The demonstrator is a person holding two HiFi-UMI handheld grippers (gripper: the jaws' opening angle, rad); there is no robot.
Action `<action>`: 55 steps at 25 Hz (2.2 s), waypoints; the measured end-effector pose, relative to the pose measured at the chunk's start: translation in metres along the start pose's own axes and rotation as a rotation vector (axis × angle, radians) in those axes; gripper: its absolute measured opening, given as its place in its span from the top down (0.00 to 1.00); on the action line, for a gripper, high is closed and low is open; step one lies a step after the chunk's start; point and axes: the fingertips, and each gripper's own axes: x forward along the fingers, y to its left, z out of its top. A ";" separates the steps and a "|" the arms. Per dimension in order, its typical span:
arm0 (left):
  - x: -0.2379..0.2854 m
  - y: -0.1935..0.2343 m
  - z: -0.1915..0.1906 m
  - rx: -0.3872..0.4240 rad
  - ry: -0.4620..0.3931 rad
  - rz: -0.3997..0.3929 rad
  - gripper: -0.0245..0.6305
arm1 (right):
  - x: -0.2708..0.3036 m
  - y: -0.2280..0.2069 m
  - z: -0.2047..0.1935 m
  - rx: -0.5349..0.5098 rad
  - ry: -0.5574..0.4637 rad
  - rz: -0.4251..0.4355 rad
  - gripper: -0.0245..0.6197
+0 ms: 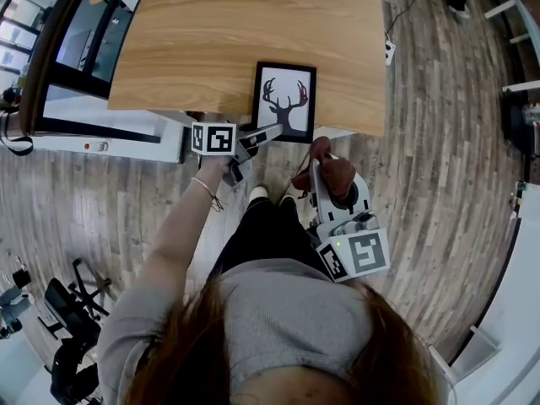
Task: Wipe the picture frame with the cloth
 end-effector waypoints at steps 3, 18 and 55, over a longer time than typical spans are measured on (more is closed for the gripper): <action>0.007 -0.010 -0.001 -0.026 0.012 -0.117 0.63 | 0.002 0.001 0.000 -0.007 0.003 0.002 0.89; 0.013 -0.010 -0.010 -0.159 0.038 -0.284 0.92 | 0.013 0.003 -0.008 -0.015 0.031 -0.021 0.89; 0.009 -0.384 0.083 0.848 -0.076 -0.566 0.93 | -0.098 0.064 0.230 -0.461 -0.534 0.179 0.89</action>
